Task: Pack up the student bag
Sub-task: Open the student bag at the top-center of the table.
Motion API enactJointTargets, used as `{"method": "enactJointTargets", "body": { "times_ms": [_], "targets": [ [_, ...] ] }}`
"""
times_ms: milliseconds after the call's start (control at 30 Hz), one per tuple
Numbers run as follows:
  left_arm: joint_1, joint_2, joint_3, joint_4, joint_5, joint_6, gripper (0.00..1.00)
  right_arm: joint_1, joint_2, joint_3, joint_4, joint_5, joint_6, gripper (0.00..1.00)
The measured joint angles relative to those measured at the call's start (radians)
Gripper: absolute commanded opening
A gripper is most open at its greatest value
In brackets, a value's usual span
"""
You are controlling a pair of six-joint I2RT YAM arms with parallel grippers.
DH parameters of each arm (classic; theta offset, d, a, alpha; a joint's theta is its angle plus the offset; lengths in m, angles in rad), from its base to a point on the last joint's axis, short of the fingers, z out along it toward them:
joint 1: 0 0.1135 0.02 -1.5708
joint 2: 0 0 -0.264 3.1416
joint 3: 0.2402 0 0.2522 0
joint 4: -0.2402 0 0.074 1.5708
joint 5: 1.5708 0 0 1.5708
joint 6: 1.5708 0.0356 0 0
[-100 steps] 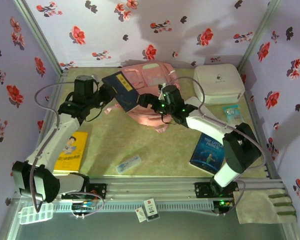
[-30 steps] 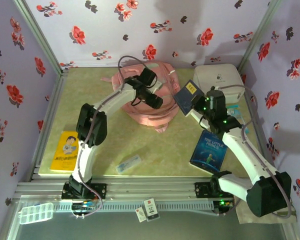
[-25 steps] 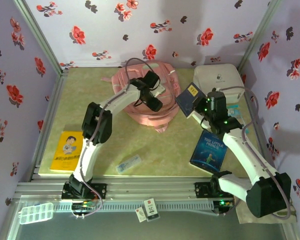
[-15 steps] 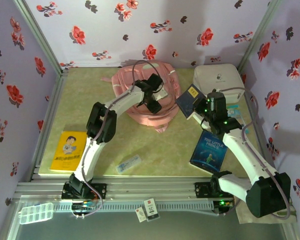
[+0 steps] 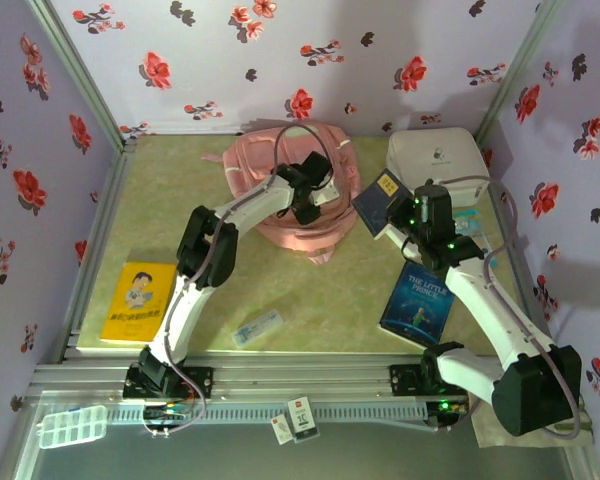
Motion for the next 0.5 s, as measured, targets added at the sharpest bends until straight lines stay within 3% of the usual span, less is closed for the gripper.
{"method": "enactJointTargets", "body": {
  "times_ms": [200,500],
  "targets": [
    [-0.001,-0.018,-0.008,0.011,0.017,0.005,0.11,-0.002,-0.040,-0.010,-0.024,0.030,0.000,0.14],
    [0.006,-0.209,-0.099,0.074,0.085,-0.051,0.00,-0.002,-0.108,-0.040,-0.059,0.087,0.023,0.15]
  ]
}}
